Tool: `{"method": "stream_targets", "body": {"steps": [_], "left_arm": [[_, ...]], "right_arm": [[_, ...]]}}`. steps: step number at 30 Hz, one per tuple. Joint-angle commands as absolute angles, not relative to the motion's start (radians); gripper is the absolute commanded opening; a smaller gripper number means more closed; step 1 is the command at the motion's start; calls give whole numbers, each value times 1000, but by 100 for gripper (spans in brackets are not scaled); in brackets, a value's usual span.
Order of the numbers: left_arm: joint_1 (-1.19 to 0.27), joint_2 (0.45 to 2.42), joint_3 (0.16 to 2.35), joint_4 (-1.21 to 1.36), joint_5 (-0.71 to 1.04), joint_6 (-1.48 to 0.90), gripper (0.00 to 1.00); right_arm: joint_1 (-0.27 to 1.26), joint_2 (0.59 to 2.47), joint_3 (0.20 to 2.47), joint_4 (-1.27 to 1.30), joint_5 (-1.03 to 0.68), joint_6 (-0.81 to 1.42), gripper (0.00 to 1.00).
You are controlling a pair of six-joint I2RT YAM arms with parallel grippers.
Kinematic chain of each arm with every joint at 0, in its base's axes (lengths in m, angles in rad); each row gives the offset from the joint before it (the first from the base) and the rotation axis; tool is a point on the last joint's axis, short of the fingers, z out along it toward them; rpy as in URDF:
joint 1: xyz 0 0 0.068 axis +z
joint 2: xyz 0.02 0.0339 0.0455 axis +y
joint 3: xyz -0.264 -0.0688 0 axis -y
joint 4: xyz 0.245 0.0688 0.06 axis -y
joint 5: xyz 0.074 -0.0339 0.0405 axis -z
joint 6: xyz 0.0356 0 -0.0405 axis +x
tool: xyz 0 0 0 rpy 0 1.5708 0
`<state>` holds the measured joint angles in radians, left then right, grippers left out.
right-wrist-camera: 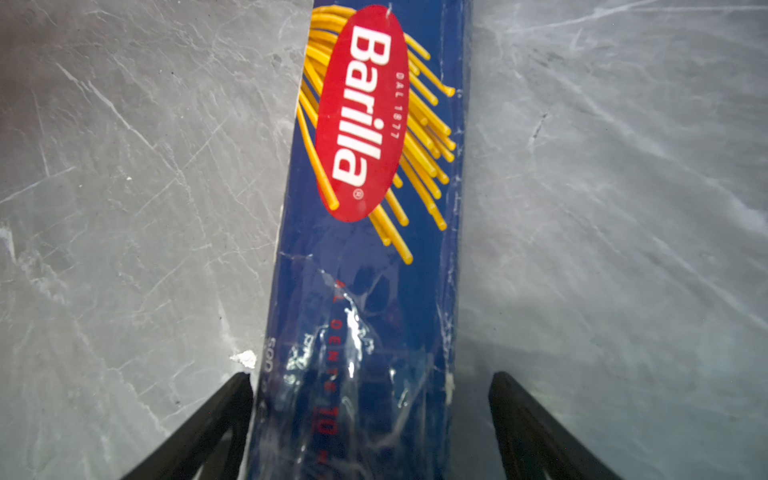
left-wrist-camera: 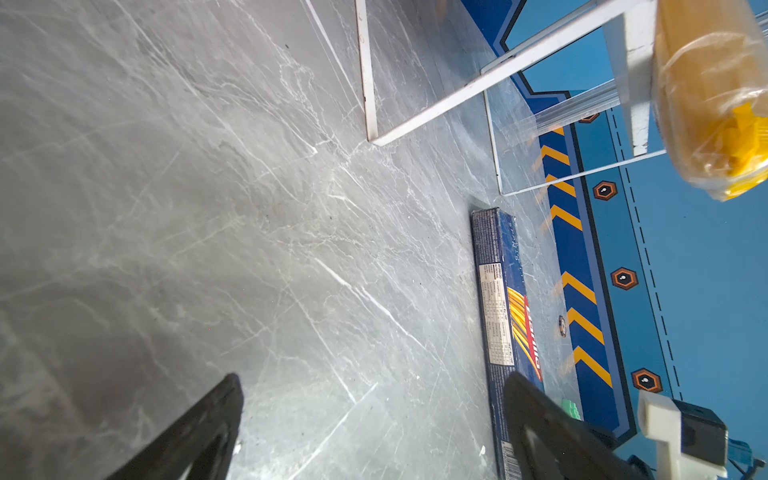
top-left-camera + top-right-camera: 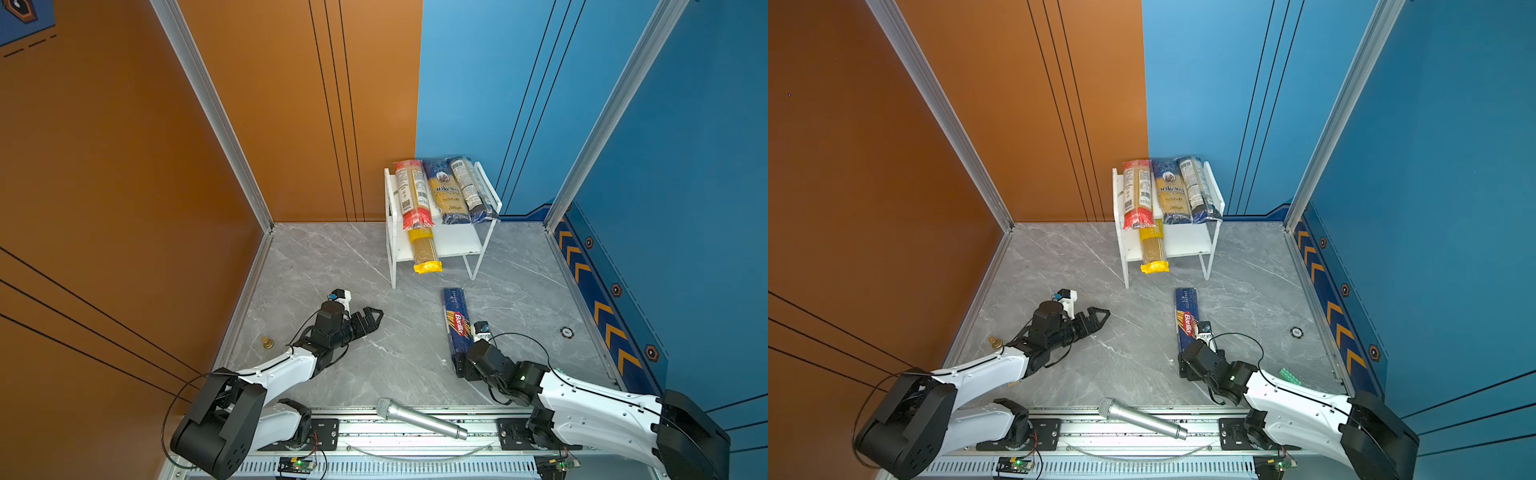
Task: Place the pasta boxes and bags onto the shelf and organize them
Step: 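Lower the right gripper and grasp the blue Barilla box near its end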
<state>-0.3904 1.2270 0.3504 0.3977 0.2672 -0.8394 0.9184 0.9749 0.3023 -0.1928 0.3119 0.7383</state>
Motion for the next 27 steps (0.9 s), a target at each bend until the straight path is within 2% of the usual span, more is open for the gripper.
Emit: {"method": "stream_targets", "body": {"steps": [1,18,27], "left_arm": [[-397,1239,375,399,283,-842,98],[-416,1265,384,400,268,-837,98],[-423,1267,384,402,265,-834,98]], "right_arm": [[926,974,274,-156,352,758,87],[966,990,195,-58,375,753,85],[1015,1121,192,6,406,766,74]]}}
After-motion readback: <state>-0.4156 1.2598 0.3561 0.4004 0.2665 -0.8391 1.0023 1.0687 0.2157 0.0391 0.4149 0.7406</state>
